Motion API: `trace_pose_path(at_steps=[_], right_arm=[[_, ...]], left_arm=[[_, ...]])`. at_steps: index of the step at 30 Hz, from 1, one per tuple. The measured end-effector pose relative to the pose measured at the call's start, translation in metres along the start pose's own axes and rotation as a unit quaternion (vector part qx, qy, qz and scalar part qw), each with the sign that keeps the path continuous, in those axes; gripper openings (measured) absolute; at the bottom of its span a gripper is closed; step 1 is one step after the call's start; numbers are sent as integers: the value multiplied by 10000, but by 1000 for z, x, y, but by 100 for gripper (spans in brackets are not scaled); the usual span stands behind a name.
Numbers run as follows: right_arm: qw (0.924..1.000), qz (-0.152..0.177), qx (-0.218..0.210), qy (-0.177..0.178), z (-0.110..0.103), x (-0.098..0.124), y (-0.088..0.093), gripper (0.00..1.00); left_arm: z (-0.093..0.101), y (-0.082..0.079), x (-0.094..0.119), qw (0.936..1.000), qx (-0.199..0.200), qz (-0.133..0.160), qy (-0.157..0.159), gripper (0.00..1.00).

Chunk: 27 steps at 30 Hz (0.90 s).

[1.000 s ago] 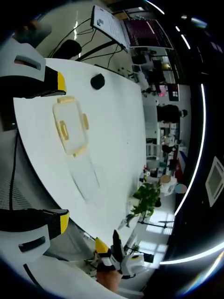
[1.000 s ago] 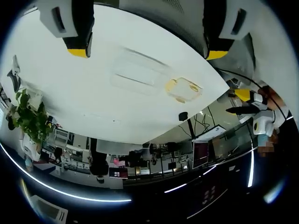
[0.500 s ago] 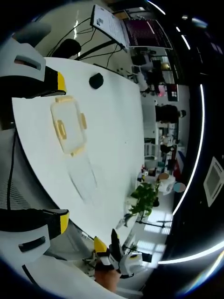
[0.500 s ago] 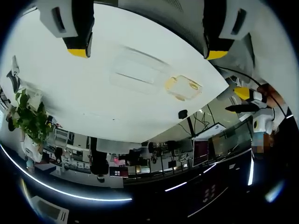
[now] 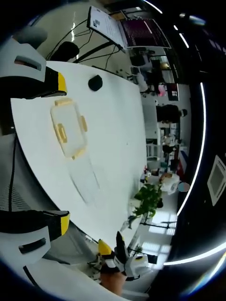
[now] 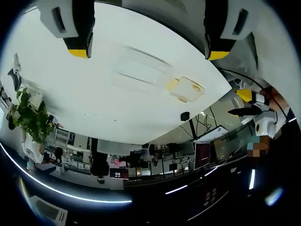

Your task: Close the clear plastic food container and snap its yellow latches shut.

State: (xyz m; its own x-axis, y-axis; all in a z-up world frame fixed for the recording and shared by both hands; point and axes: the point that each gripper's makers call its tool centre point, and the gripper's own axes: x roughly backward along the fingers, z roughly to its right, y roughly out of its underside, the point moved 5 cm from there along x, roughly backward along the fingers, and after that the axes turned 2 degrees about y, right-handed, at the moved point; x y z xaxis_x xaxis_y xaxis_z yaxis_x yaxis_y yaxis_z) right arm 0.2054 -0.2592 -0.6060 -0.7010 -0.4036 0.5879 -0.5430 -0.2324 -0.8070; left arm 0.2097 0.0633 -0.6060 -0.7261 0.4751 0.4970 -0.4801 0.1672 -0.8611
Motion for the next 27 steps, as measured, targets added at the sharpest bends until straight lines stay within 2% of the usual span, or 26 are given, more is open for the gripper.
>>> trace_pose_path(at_steps=[14, 27], right_arm=[[9999, -49, 105, -36, -2, -2, 0, 99], [9986, -85, 475, -221, -11, -8, -3, 99]], left_arm=[[2, -3, -2, 9999, 19, 12, 114, 99], [-3, -3, -5, 9999, -82, -2, 145, 98]])
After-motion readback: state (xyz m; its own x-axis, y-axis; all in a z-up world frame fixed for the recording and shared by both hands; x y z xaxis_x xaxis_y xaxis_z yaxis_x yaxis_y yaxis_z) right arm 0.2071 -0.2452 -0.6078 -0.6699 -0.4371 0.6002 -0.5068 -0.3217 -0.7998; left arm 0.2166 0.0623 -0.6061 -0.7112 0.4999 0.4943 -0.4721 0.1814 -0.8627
